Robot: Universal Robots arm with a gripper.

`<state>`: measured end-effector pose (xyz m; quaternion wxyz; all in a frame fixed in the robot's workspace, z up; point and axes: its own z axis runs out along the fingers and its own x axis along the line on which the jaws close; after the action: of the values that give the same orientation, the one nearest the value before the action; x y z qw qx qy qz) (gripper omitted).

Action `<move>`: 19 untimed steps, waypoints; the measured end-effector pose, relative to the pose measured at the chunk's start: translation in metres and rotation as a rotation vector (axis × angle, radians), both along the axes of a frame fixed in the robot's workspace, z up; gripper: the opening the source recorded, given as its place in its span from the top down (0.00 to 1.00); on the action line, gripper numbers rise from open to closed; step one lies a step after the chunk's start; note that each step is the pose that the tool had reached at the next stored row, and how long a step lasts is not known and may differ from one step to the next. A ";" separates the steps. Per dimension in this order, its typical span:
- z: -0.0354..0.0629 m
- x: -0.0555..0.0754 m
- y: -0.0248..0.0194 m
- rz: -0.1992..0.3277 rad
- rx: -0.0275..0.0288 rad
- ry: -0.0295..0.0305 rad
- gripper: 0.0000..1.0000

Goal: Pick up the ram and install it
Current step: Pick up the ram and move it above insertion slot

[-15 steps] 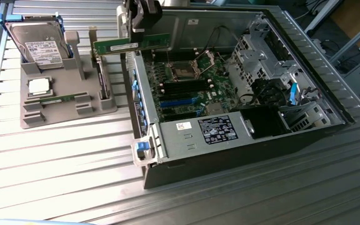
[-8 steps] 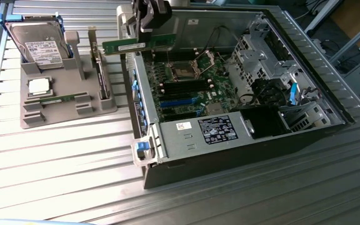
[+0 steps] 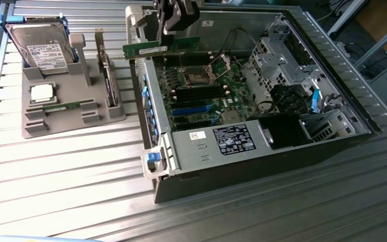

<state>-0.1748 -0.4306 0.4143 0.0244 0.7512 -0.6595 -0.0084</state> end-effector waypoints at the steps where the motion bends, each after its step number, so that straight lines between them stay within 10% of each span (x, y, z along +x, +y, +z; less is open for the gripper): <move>1: 0.0000 0.002 0.0000 0.000 -0.0005 0.0000 0.87; 19: 0.0000 0.027 0.0000 0.000 -0.0013 0.0000 0.87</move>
<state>-0.1476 -0.4306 0.4143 0.0249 0.7512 -0.6595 -0.0080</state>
